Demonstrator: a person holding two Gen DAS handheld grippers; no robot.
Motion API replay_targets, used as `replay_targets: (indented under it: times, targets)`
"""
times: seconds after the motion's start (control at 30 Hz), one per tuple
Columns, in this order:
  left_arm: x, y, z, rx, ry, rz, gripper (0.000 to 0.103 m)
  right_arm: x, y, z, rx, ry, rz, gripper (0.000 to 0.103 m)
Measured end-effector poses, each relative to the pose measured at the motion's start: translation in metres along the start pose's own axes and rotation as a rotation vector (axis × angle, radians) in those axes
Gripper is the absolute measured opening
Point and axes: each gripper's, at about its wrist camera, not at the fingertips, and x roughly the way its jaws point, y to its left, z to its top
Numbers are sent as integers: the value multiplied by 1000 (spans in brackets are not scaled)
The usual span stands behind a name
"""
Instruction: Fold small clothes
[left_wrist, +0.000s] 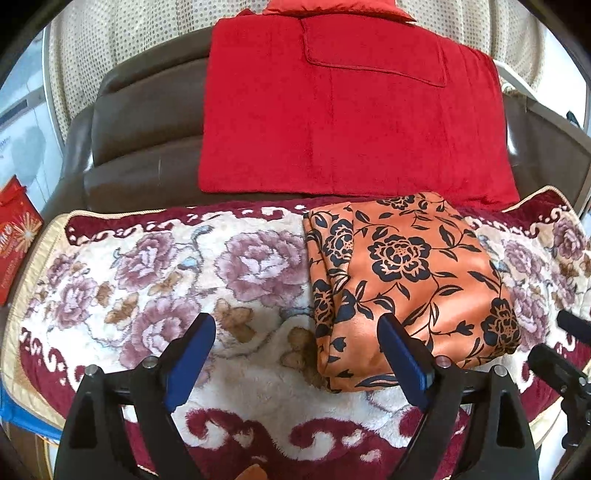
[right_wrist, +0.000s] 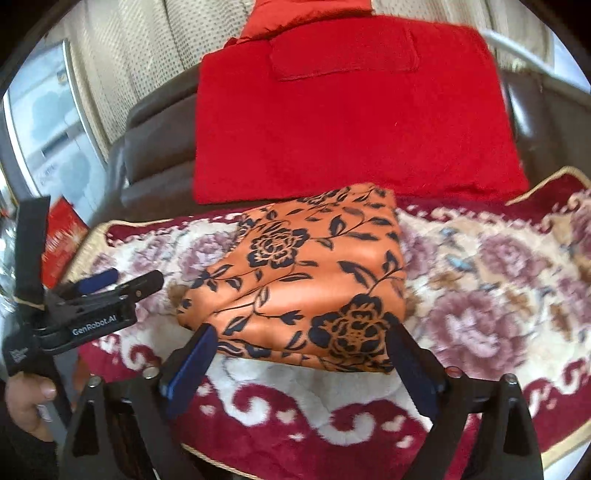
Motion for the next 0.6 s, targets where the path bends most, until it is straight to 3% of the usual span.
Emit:
replay_targets:
  times: [0.6]
  targets:
    - [-14, -23, 8, 28, -17, 5, 93, -6, -7, 6, -14, -7, -66, 95]
